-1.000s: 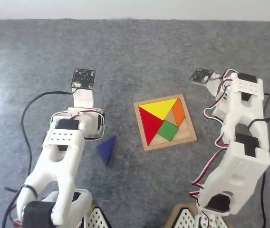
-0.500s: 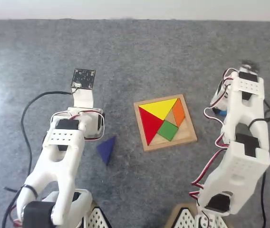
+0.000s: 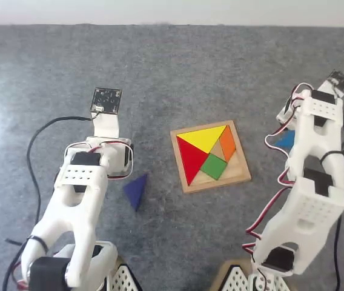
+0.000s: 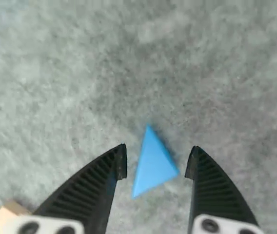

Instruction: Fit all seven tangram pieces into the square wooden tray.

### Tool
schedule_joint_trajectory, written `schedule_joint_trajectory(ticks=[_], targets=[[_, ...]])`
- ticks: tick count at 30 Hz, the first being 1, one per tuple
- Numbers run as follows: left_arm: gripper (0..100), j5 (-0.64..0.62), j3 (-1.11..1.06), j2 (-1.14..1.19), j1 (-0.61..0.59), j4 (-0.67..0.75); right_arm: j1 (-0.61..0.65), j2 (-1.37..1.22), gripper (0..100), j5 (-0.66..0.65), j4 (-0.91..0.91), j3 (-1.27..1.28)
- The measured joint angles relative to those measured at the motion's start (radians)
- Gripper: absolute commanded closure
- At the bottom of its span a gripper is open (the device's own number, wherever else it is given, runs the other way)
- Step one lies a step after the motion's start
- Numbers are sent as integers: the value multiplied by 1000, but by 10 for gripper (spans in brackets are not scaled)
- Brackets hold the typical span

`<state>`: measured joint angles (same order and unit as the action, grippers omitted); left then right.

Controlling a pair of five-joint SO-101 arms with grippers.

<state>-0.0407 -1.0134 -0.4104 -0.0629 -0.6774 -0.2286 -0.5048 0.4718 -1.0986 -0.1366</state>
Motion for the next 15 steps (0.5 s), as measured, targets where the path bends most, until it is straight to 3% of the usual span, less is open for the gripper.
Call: schedule_joint_trajectory(ticks=[7,15], targets=[[870,0,0,0,0,0,0,-103,786,0,-133,-126],[870,0,0,0,0,0,17,-146,793,-6,-169,-158]])
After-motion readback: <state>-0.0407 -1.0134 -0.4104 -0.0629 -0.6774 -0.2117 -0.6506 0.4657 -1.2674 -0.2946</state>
